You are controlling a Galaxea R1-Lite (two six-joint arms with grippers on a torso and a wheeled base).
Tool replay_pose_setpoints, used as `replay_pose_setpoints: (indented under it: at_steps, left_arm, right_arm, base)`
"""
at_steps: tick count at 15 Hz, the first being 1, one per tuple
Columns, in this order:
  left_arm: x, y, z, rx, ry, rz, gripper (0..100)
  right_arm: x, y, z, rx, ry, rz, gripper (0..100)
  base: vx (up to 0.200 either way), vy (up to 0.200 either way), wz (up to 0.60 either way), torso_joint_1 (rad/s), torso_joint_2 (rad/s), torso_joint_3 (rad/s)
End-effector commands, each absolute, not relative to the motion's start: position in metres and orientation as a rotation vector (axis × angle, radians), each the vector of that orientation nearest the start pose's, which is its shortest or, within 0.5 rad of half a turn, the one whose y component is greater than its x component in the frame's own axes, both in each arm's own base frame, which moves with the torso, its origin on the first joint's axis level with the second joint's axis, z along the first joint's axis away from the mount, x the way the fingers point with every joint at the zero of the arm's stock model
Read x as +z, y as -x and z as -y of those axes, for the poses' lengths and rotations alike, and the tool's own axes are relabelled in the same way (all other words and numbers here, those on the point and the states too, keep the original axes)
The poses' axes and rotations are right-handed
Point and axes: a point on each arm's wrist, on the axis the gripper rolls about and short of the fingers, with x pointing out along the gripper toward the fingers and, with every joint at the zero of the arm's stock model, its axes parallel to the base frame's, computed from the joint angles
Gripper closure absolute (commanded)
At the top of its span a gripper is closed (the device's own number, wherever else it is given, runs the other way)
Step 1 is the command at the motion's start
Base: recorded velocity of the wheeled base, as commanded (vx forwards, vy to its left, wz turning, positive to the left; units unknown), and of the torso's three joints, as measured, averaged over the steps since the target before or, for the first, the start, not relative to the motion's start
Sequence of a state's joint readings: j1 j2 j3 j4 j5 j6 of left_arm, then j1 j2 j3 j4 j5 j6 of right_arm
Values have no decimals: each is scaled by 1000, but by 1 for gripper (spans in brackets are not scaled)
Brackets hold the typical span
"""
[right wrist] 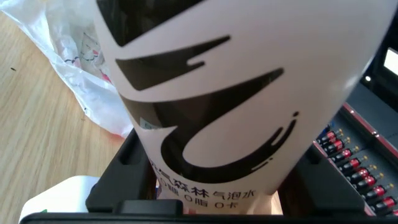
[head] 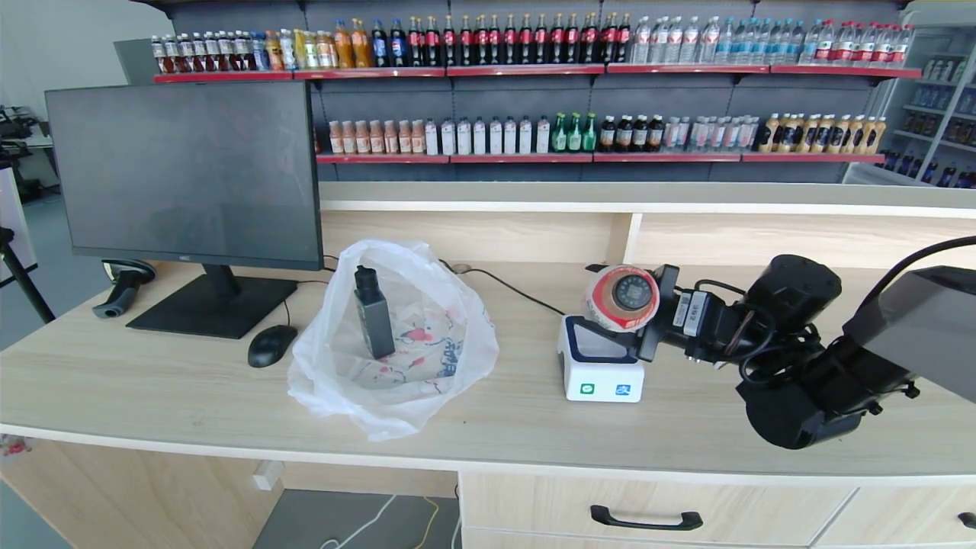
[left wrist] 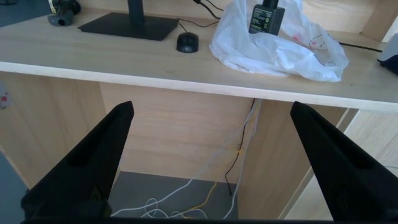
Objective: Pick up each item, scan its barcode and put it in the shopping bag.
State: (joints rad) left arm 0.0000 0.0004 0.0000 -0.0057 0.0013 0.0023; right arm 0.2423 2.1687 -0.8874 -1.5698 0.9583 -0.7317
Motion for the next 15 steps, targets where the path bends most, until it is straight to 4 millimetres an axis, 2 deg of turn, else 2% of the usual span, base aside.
replay_pose_setpoints:
  at_steps: [1,15]
  left_arm:
    - [76,23,0,0,-3,6,0]
    - [76,23,0,0,-20,6,0]
  right_arm:
    - [128,-364,-109,1038,743,713,100]
    - [122,-361,-106,1045,737,685,100]
  base:
    - [0,0,0,0,0,0]
    - [0,0,0,0,0,0]
